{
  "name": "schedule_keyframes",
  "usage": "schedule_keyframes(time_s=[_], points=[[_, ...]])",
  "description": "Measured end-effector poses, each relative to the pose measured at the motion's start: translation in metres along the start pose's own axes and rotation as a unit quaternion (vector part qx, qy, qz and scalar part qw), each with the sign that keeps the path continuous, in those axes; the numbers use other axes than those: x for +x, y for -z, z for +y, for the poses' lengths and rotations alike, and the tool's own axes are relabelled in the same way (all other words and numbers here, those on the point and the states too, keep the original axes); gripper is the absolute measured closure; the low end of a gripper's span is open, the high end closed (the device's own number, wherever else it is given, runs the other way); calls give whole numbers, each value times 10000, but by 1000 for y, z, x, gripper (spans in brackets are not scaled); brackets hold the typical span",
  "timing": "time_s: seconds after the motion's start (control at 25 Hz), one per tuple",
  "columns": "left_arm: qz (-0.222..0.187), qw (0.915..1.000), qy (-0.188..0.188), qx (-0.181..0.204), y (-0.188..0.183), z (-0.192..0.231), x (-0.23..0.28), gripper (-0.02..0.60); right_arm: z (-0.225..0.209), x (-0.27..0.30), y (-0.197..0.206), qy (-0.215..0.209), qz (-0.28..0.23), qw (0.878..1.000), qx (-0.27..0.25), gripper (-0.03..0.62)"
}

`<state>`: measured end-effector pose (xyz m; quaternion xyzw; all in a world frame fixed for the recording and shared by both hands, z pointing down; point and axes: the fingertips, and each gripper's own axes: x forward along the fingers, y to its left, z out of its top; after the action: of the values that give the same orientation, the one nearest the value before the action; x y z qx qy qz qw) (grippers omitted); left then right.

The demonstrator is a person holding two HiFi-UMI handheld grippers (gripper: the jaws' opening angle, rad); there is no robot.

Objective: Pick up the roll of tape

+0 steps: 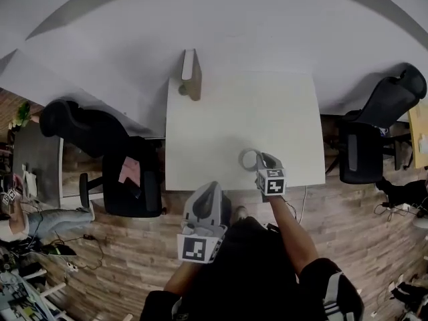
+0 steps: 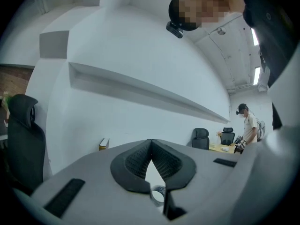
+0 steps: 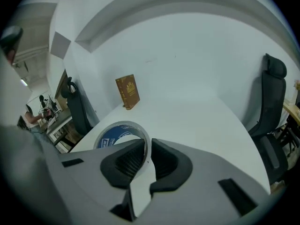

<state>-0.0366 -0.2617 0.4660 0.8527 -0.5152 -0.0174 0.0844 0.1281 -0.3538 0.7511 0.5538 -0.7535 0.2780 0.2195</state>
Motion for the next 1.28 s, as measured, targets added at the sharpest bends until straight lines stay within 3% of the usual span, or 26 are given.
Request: schedule_keyframes(time_s=[0.52,0.84,1.28], points=[[-259,9991,-34,335,-19,-71,-60,558,17,-169,-57,-391,-1587,9865,-128,534],[-343,9987,155,350,-28,-59,-68,558,49,-246,-88,-437,-2369,9704,-164,533],[-380,9986,263,271,-22,-36,-80,558,92,-298,-86,-427,-2638,9635,-158,533]])
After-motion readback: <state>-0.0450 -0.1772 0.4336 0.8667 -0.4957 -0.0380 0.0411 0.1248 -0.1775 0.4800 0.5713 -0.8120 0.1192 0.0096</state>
